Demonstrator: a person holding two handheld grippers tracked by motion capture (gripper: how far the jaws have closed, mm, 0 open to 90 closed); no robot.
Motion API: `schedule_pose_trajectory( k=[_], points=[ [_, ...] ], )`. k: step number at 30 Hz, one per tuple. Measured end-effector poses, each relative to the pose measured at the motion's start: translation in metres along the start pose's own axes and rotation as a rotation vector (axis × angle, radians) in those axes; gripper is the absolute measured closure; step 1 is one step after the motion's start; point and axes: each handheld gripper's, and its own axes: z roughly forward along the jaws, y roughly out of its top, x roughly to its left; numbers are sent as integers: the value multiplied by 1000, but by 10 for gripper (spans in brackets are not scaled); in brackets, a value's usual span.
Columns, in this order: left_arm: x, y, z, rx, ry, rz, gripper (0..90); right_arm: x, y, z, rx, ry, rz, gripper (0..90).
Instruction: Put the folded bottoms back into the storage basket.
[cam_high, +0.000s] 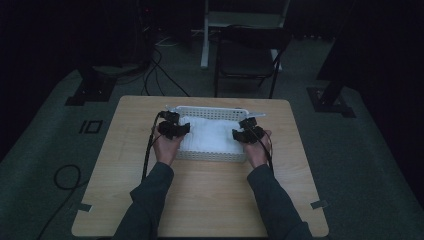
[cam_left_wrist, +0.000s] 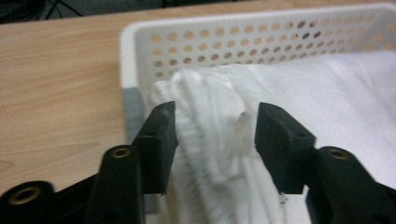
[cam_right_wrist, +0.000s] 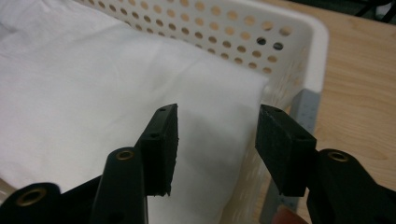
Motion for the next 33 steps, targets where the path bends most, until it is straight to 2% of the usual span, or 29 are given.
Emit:
schedule_pose_trajectory(
  k=[5, 10, 15, 16, 20, 23, 27, 30, 33],
  points=[
    [5, -2, -7, -17, -33, 12, 605, -1, 1, -15, -47, 20, 9, 468],
    [10, -6, -15, -60, -89, -30, 703, 3, -6, -32, -93, 47, -2, 455],
    [12, -12, -26, -98, -124, -36, 718, 1, -17, -46, -131, 65, -5, 453],
    [11, -16, -34, -124, -139, -38, 713, 0, -20, -51, -140, 64, -8, 452],
    [10, -26, -47, -167, -146, -34, 675, -5, -33, -65, -183, 51, 7, 470],
    [9, -36, -56, -193, -133, -20, 652, -11, -44, -73, -206, 41, 24, 513],
    [11, -52, -66, -230, -83, 1, 625, -20, -60, -80, -217, 6, 34, 563],
    [17, -66, -70, -254, -13, 4, 609, -28, -72, -78, -199, -24, 36, 576],
    [27, -81, -65, -231, 22, -20, 590, -37, -83, -68, -156, -73, 37, 577]
  ],
)
